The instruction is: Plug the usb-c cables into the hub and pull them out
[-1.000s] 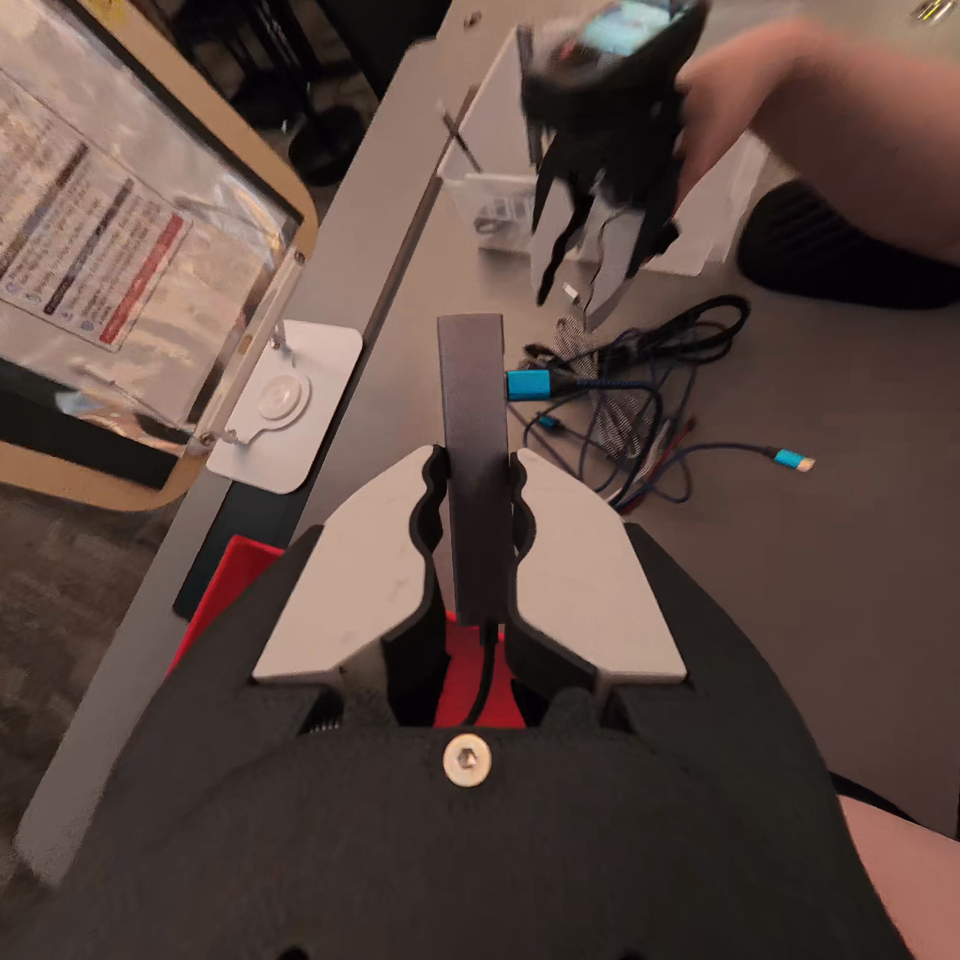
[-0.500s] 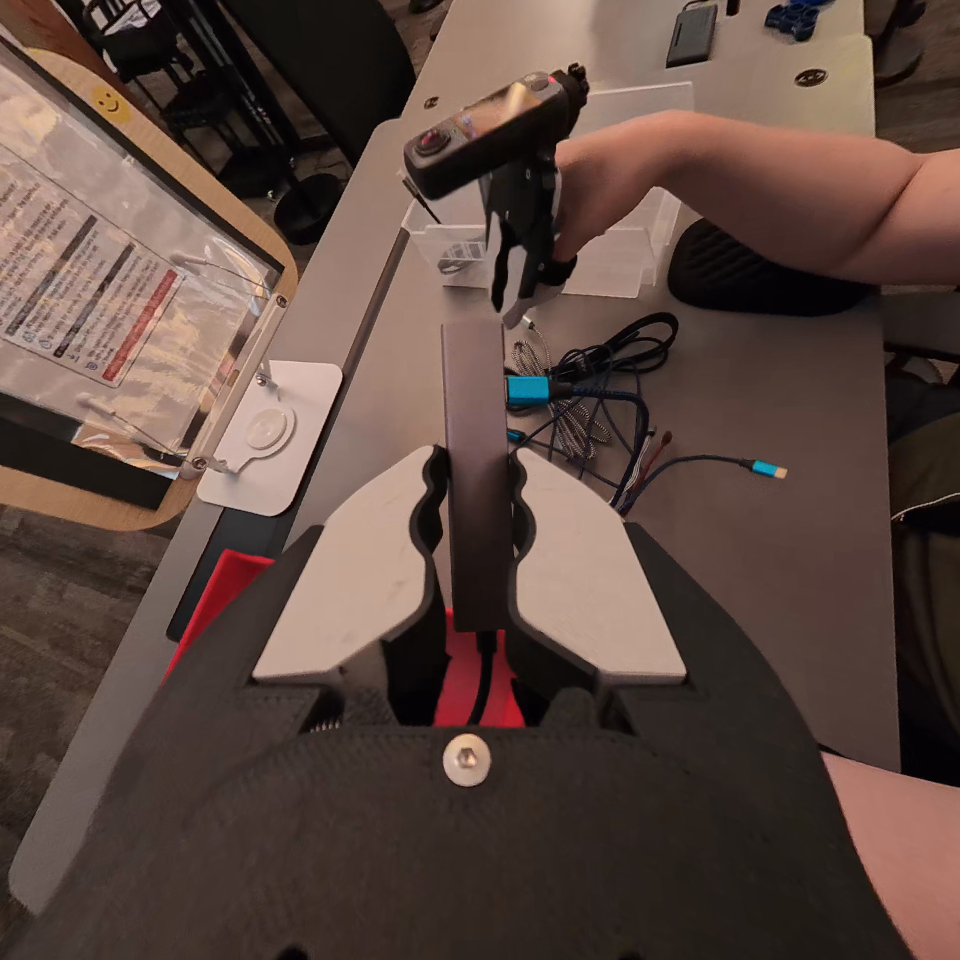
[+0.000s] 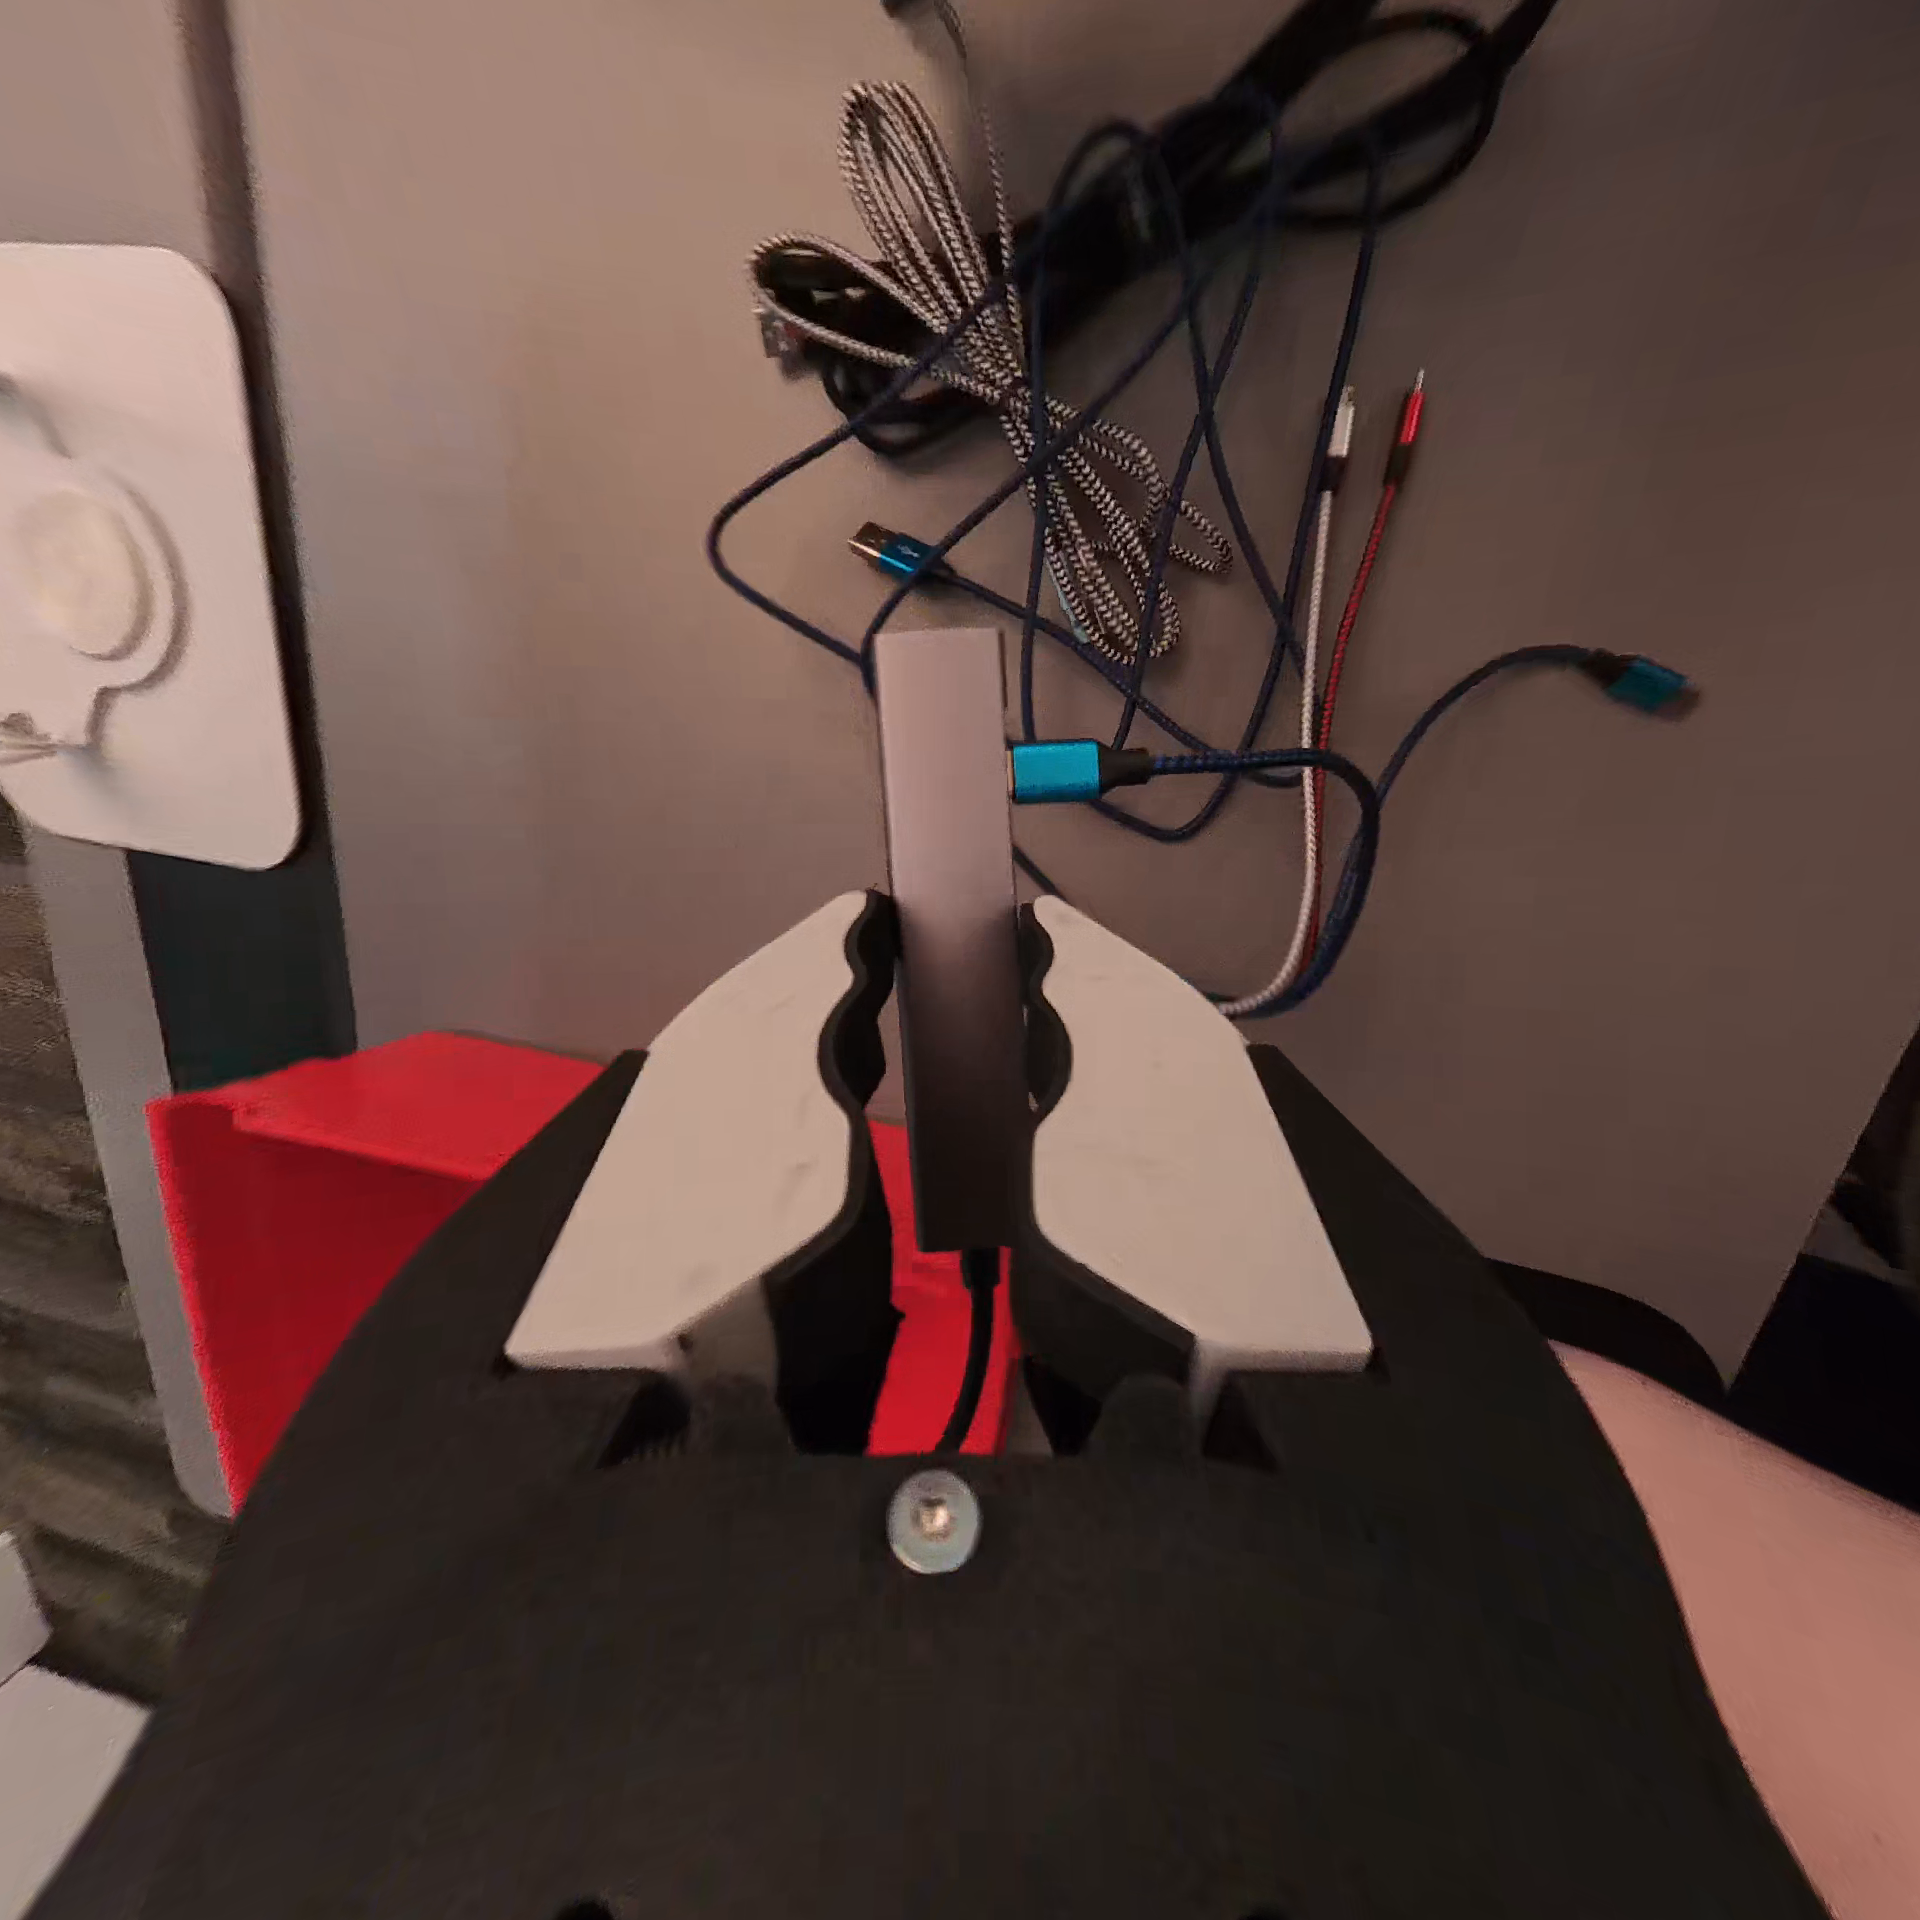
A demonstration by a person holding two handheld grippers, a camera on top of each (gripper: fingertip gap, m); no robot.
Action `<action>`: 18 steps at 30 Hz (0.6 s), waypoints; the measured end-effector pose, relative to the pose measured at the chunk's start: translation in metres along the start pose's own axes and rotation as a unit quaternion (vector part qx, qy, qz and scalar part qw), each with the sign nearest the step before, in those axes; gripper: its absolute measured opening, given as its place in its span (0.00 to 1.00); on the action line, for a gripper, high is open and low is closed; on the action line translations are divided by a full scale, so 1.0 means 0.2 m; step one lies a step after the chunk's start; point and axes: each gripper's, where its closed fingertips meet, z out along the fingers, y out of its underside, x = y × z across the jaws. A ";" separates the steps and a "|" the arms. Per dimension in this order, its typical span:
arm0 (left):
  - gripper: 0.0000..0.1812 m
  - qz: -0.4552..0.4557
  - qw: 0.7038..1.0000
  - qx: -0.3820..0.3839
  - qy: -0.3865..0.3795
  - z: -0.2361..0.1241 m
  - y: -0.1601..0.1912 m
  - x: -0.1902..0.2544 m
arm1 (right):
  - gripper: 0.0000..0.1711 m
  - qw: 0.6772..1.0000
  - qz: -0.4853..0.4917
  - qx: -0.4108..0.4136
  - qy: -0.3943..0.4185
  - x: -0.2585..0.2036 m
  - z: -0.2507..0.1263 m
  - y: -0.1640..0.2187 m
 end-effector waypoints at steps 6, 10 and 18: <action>0.12 0.028 0.997 -0.063 0.026 0.26 -0.09 0.04 | 0.09 0.998 0.026 -0.047 -0.029 -0.04 0.08 0.06; 0.12 0.020 0.995 -0.094 0.037 0.37 -0.08 0.03 | 0.06 0.998 0.023 -0.047 -0.027 -0.05 0.12 0.03; 0.12 -0.049 0.987 -0.142 0.055 0.50 0.01 -0.05 | 0.03 1.000 0.012 -0.011 -0.021 -0.03 0.08 -0.04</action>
